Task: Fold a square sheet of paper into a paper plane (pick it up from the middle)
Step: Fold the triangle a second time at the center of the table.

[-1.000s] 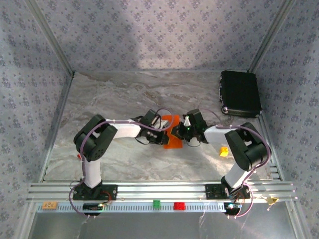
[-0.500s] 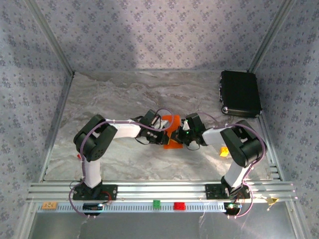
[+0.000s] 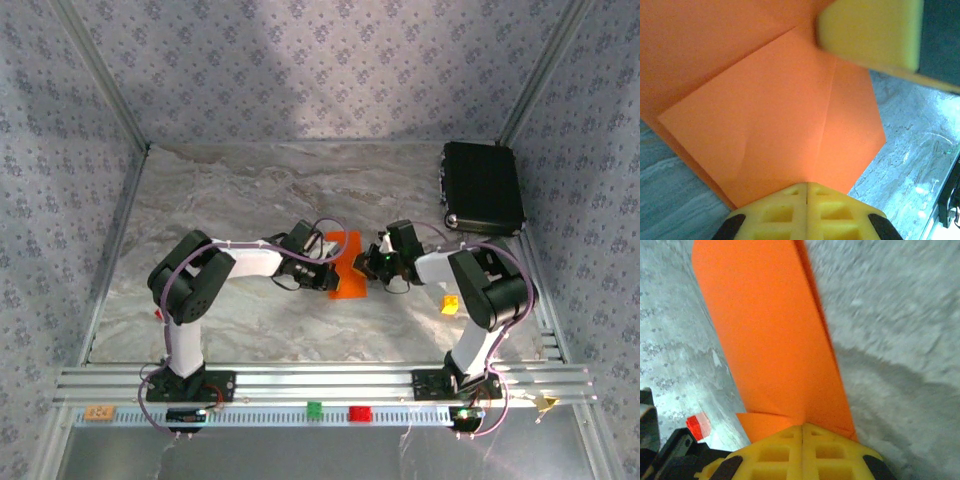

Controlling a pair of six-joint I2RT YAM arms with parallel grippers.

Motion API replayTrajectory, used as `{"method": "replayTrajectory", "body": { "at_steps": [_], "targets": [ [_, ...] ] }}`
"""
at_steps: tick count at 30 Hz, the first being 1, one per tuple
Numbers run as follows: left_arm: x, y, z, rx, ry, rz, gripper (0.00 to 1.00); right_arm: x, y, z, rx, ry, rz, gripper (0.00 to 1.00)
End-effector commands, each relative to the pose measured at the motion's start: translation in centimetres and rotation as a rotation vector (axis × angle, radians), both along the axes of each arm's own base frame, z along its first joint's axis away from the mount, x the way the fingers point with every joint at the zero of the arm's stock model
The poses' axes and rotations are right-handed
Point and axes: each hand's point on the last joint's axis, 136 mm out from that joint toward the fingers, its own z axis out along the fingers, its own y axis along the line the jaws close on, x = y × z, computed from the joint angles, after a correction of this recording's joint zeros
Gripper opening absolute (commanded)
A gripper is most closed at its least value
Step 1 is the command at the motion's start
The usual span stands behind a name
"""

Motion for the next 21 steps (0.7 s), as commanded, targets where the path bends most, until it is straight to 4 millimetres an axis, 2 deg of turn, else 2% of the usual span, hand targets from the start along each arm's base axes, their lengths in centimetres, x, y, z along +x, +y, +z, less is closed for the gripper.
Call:
{"method": "replayTrajectory", "body": {
  "at_steps": [1, 7, 13, 17, 21],
  "targets": [
    [-2.0, 3.0, -3.4, 0.145, 0.080, 0.012, 0.00, 0.9, -2.1, -1.4, -0.068, 0.016, -0.056, 0.01],
    [-2.0, 3.1, -3.5, 0.145, 0.079, 0.012, 0.00, 1.8, -3.2, -0.9, -0.078, 0.004, -0.089, 0.01],
    [-2.0, 3.0, -3.3, 0.139, 0.073, 0.010, 0.00, 2.2, -3.0, 2.3, -0.063, -0.076, -0.076, 0.02],
    [-1.9, 2.9, -3.1, 0.135, 0.072, 0.010, 0.00, 1.5, -1.6, 3.6, -0.033, -0.104, -0.022, 0.03],
    [-1.8, 2.8, -2.9, 0.130, 0.068, 0.009, 0.00, 0.3, 0.6, 3.1, 0.001, -0.083, 0.055, 0.03]
  ]
}}
